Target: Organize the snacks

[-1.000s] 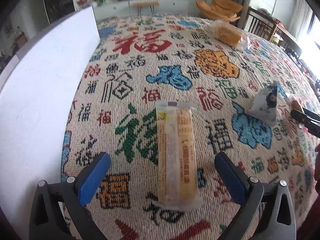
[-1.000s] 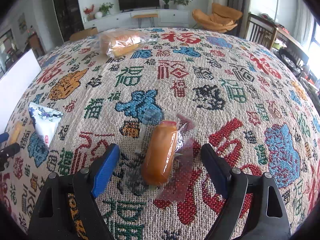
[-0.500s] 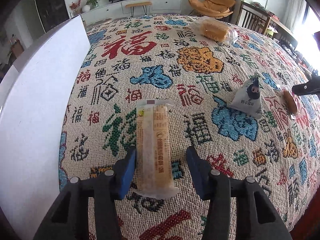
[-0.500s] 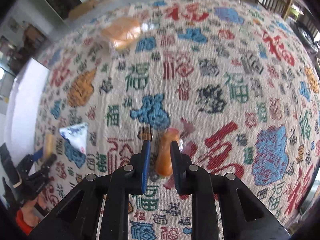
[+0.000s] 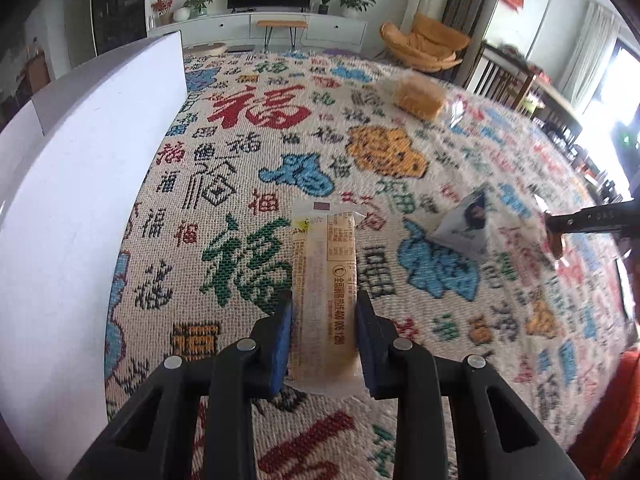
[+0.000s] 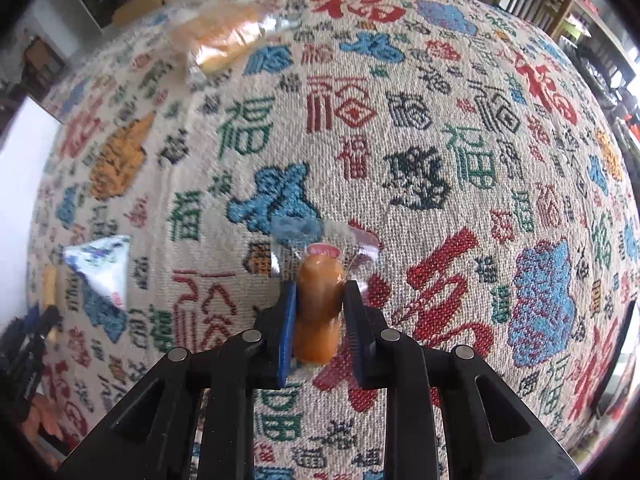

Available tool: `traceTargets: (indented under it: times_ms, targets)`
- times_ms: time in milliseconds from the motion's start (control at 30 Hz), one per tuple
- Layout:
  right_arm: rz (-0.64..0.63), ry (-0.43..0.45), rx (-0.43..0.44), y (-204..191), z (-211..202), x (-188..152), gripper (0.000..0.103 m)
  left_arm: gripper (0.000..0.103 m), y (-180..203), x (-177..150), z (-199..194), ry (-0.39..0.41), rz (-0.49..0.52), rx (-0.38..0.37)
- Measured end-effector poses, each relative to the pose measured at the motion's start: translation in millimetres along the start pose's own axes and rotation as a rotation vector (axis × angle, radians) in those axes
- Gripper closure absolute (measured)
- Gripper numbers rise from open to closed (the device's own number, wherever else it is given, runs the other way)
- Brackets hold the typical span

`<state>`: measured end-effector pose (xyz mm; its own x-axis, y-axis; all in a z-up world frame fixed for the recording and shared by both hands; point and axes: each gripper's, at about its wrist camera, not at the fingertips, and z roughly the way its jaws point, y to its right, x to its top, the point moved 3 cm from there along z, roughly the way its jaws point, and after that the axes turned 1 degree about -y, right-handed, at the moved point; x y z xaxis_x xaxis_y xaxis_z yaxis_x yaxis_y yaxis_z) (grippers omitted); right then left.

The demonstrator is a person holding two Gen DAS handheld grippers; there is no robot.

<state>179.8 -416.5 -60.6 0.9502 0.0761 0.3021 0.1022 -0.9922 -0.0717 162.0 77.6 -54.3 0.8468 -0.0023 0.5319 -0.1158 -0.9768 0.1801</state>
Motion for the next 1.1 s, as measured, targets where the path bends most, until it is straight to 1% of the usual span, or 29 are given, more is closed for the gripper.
traceTargets:
  times_ms: [200, 333, 467, 533, 633, 733, 800, 867, 933, 1000, 1067, 1100]
  targets:
    - [0.008, 0.054, 0.084, 4.0, -38.2, -5.2, 0.080, 0.074, -2.4, 3.3, -35.2, 0.065, -0.083, -0.107]
    - [-0.019, 0.113, 0.136, -7.8, -68.8, 1.3, 0.080, 0.074, -5.8, 9.4, -62.4, 0.118, -0.116, -0.145]
    - [-0.086, 0.194, 0.158, -29.6, -103.3, 0.0, 0.080, 0.074, -12.1, 17.3, -97.1, 0.182, -0.143, -0.172]
    - [-0.139, 0.246, 0.174, -50.2, -121.6, 0.5, 0.080, 0.074, -20.3, 22.6, -121.8, 0.223, -0.170, -0.196]
    - [-0.219, 0.312, 0.245, -87.6, -157.5, -4.8, 0.080, 0.074, -40.9, 29.7, -163.1, 0.294, -0.203, -0.209]
    - [-0.304, 0.363, 0.346, -137.8, -191.3, -9.8, 0.080, 0.074, -71.3, 34.5, -203.6, 0.358, -0.236, -0.176]
    - [-0.355, 0.379, 0.436, -178.1, -210.2, -12.8, 0.080, 0.074, -95.2, 34.1, -226.3, 0.390, -0.268, -0.143]
    - [-0.399, 0.365, 0.525, -217.2, -220.2, -14.6, 0.080, 0.074, -122.2, 31.5, -245.7, 0.416, -0.303, -0.091]
    - [-0.447, 0.345, 0.599, -261.0, -225.1, -18.4, 0.079, 0.074, -146.5, 27.7, -258.2, 0.423, -0.334, -0.028]
    - [-0.496, 0.324, 0.656, -306.4, -224.6, -23.2, 0.079, 0.074, -171.8, 21.0, -267.9, 0.420, -0.375, 0.025]
    - [-0.534, 0.310, 0.690, -342.9, -220.9, -27.8, 0.079, 0.074, -191.5, 12.1, -274.3, 0.410, -0.412, 0.078]
    - [-0.547, 0.298, 0.701, -356.8, -218.2, -30.5, 0.075, 0.071, -200.0, 7.6, -276.3, 0.406, -0.432, 0.113]
